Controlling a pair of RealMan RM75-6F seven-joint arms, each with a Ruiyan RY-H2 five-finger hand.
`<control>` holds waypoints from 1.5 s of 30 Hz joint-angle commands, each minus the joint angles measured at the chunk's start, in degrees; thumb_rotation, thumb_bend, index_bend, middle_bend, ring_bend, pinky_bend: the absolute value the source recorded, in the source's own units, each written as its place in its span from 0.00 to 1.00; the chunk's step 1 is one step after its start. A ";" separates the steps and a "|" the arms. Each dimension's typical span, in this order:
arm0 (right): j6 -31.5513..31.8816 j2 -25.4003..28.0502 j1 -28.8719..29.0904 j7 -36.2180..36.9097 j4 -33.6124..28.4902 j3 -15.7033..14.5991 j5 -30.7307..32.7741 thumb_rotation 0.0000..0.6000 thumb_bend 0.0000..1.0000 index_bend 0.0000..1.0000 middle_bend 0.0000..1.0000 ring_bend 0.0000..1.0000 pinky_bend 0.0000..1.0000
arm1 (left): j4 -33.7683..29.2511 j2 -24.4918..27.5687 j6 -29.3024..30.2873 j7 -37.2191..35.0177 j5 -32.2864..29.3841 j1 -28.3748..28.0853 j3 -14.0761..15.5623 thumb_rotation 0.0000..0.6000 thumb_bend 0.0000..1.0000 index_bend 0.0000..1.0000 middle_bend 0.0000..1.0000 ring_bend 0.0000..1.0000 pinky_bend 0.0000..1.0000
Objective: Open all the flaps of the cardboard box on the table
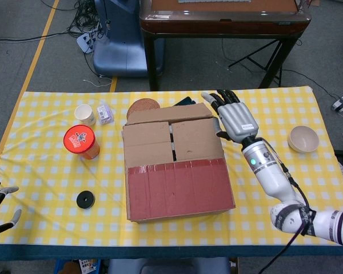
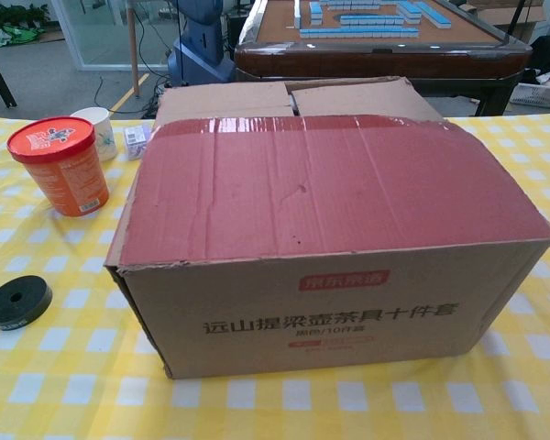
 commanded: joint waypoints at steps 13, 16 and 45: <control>-5.68 1.44 -4.50 7.10 -3.08 -7.62 -12.90 1.00 1.00 0.31 0.19 0.05 0.04 | -1.24 0.18 -0.22 0.97 0.45 0.09 0.69 1.00 0.35 0.33 0.29 0.12 0.00; -6.33 0.06 -3.81 7.25 -1.95 -8.14 -12.77 1.00 1.00 0.31 0.19 0.05 0.04 | -1.07 0.23 -0.19 0.77 0.29 0.23 0.75 1.00 0.35 0.33 0.29 0.12 0.00; -3.73 8.16 -10.10 22.20 -8.39 -10.41 -26.96 1.00 1.00 0.35 0.20 0.05 0.04 | -2.06 0.63 -0.78 1.82 0.44 -0.63 0.32 1.00 0.35 0.33 0.29 0.12 0.00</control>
